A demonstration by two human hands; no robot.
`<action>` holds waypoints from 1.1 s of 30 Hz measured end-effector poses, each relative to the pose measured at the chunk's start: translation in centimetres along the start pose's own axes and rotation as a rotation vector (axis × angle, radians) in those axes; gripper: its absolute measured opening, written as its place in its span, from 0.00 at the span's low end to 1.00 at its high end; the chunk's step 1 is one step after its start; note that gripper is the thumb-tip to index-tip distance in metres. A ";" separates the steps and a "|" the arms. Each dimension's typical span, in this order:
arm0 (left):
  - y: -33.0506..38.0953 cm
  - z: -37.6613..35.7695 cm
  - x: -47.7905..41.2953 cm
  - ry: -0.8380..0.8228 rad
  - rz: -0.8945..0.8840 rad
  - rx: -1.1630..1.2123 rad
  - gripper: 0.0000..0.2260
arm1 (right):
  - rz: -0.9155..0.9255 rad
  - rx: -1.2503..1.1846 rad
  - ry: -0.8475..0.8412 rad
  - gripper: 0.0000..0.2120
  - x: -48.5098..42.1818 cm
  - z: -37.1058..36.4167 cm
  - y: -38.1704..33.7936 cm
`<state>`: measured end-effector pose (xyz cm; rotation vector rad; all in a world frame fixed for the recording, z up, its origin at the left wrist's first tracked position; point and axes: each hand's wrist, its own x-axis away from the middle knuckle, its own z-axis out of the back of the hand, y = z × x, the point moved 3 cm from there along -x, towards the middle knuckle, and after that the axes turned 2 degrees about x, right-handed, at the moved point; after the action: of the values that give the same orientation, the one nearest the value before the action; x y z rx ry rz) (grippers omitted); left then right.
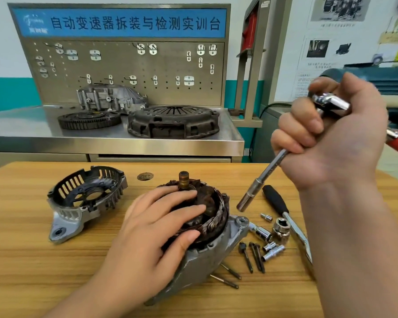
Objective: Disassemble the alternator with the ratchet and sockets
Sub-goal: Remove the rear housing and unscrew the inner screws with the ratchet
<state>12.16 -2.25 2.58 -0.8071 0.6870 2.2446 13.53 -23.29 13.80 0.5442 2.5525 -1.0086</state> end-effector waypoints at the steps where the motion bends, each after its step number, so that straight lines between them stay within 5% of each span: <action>1: -0.2 0.0 0.0 0.002 -0.016 0.005 0.16 | 0.003 0.004 0.009 0.19 -0.1 0.2 -0.2; 10: -2.6 0.2 0.6 0.037 -0.102 0.048 0.17 | -0.008 -0.009 0.011 0.19 -0.4 0.6 -0.1; 21: -6.1 0.1 1.1 0.053 0.050 0.165 0.23 | -0.066 -0.004 -0.024 0.18 0.3 -0.3 1.6; 27: -7.1 -0.7 1.7 0.004 0.233 0.426 0.28 | -0.130 -0.001 -0.072 0.20 0.9 -1.1 2.6; 33: -7.0 -0.8 1.4 -0.009 0.230 0.491 0.26 | -0.121 0.013 -0.125 0.19 1.1 -1.6 2.8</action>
<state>16.61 2.36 -0.68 -0.4922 1.3158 2.1305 13.65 -20.02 12.80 0.3230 2.4944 -1.0654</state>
